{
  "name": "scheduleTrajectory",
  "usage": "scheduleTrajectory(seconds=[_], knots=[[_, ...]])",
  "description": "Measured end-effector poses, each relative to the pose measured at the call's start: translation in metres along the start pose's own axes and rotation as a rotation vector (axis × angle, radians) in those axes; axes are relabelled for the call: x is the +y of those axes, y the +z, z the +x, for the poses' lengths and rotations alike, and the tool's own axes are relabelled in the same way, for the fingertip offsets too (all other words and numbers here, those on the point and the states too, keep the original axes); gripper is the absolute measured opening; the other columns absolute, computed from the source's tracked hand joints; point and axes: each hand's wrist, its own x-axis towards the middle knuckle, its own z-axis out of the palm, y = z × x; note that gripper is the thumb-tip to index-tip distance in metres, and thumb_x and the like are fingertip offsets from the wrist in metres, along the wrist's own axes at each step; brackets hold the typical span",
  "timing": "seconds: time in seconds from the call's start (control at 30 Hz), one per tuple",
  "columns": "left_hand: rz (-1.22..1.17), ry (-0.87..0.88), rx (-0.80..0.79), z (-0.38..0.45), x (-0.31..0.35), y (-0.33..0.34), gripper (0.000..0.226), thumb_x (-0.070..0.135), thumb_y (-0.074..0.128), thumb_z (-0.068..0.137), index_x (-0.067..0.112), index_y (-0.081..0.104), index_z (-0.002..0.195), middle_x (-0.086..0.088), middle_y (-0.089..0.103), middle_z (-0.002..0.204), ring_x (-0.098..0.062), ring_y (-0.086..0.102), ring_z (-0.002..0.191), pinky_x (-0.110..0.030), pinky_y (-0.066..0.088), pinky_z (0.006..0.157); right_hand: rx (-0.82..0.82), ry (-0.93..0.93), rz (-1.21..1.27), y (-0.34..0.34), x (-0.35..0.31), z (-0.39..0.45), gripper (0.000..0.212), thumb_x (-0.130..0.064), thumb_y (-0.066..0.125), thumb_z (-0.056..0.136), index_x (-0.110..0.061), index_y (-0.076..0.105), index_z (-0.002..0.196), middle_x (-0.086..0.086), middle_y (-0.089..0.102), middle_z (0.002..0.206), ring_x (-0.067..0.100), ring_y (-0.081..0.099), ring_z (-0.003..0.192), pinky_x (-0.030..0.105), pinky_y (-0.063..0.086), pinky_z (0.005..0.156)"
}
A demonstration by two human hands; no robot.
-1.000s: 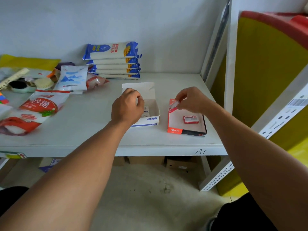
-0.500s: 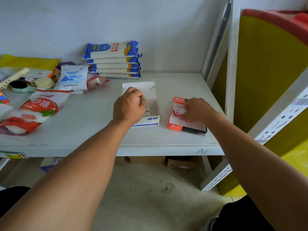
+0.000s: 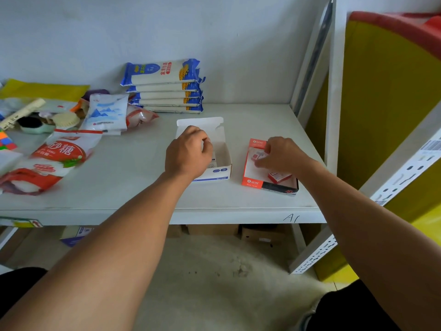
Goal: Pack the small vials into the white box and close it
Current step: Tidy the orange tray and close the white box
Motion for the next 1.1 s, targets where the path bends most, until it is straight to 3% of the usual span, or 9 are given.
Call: scheduleTrajectory(seconds=[0.13,0.23,0.3,0.37,0.47,0.6,0.83,1.0,1.1], knots=[[-0.017,-0.002,0.009,0.002,0.001,0.000,0.018,0.022,0.051,0.090,0.009,0.064,0.087,-0.004,0.062,0.103,-0.031,0.062,0.081,-0.040,0.052,0.067,0.053,0.197,0.150,-0.009,-0.004,0.001,0.039,-0.049,0.062,0.086,-0.011,0.060,0.095,0.003,0.067,0.079,0.021,0.065,0.063,0.027,0.045,0.053],[-0.037,0.007,0.008,0.003,0.004,0.002,0.018,0.022,0.051,0.090,0.010,0.064,0.087,-0.004,0.062,0.103,-0.030,0.062,0.082,-0.040,0.052,0.067,-0.040,0.276,0.210,-0.010,-0.012,-0.002,0.063,-0.070,0.034,0.090,-0.014,0.060,0.074,0.005,0.069,0.065,0.021,0.066,0.059,0.031,0.050,0.062],[-0.050,0.009,0.008,0.003,0.005,0.003,0.018,0.021,0.051,0.090,0.010,0.065,0.087,-0.003,0.063,0.103,-0.030,0.063,0.083,-0.041,0.052,0.067,0.074,0.279,0.138,-0.011,-0.015,0.001,0.075,-0.074,0.019,0.090,-0.014,0.061,0.076,0.005,0.067,0.069,0.022,0.064,0.063,0.031,0.047,0.060],[-0.056,0.009,0.008,0.002,0.004,0.004,0.018,0.021,0.051,0.090,0.010,0.065,0.086,-0.004,0.063,0.103,-0.031,0.063,0.083,-0.041,0.052,0.067,0.173,0.219,0.086,-0.010,-0.012,0.007,0.060,-0.059,0.027,0.096,-0.012,0.064,0.090,0.006,0.067,0.079,0.023,0.064,0.068,0.030,0.047,0.059],[-0.057,0.002,0.011,0.001,0.002,0.006,0.018,0.022,0.051,0.089,0.010,0.064,0.085,-0.003,0.063,0.102,-0.031,0.063,0.083,-0.041,0.052,0.067,0.055,-0.009,0.060,-0.008,-0.006,0.012,0.024,-0.023,0.051,0.094,-0.018,0.067,0.111,0.005,0.070,0.110,0.022,0.065,0.086,0.028,0.050,0.065],[-0.052,-0.007,0.007,0.001,-0.003,0.006,0.018,0.021,0.051,0.089,0.010,0.064,0.085,-0.003,0.063,0.100,-0.031,0.063,0.083,-0.041,0.052,0.067,-0.174,-0.214,-0.072,-0.004,-0.004,0.005,0.051,-0.008,0.060,0.086,-0.037,0.061,0.129,-0.004,0.055,0.139,0.022,0.061,0.108,0.022,0.045,0.067],[-0.049,0.006,0.014,0.001,-0.004,0.007,0.016,0.020,0.051,0.088,0.010,0.063,0.084,-0.003,0.063,0.099,-0.030,0.063,0.082,-0.039,0.052,0.065,-0.210,-0.125,-0.168,0.000,0.004,0.013,0.043,-0.034,0.066,0.088,-0.026,0.059,0.130,0.001,0.061,0.120,0.017,0.056,0.091,0.025,0.046,0.072],[-0.055,0.027,0.018,-0.001,-0.006,0.009,0.017,0.020,0.051,0.088,0.009,0.063,0.083,-0.004,0.063,0.098,-0.030,0.064,0.082,-0.039,0.051,0.064,-0.051,0.011,-0.107,0.002,0.009,0.016,0.043,-0.046,0.064,0.087,-0.012,0.061,0.114,-0.001,0.061,0.086,0.016,0.062,0.069,0.025,0.048,0.058],[-0.050,0.018,0.022,0.000,-0.005,0.010,0.016,0.019,0.051,0.088,0.010,0.063,0.084,-0.003,0.063,0.099,-0.029,0.064,0.082,-0.039,0.052,0.065,0.009,0.055,-0.100,0.007,0.007,0.014,0.040,-0.042,0.062,0.090,-0.012,0.058,0.116,0.001,0.061,0.091,0.018,0.062,0.071,0.026,0.047,0.057]])
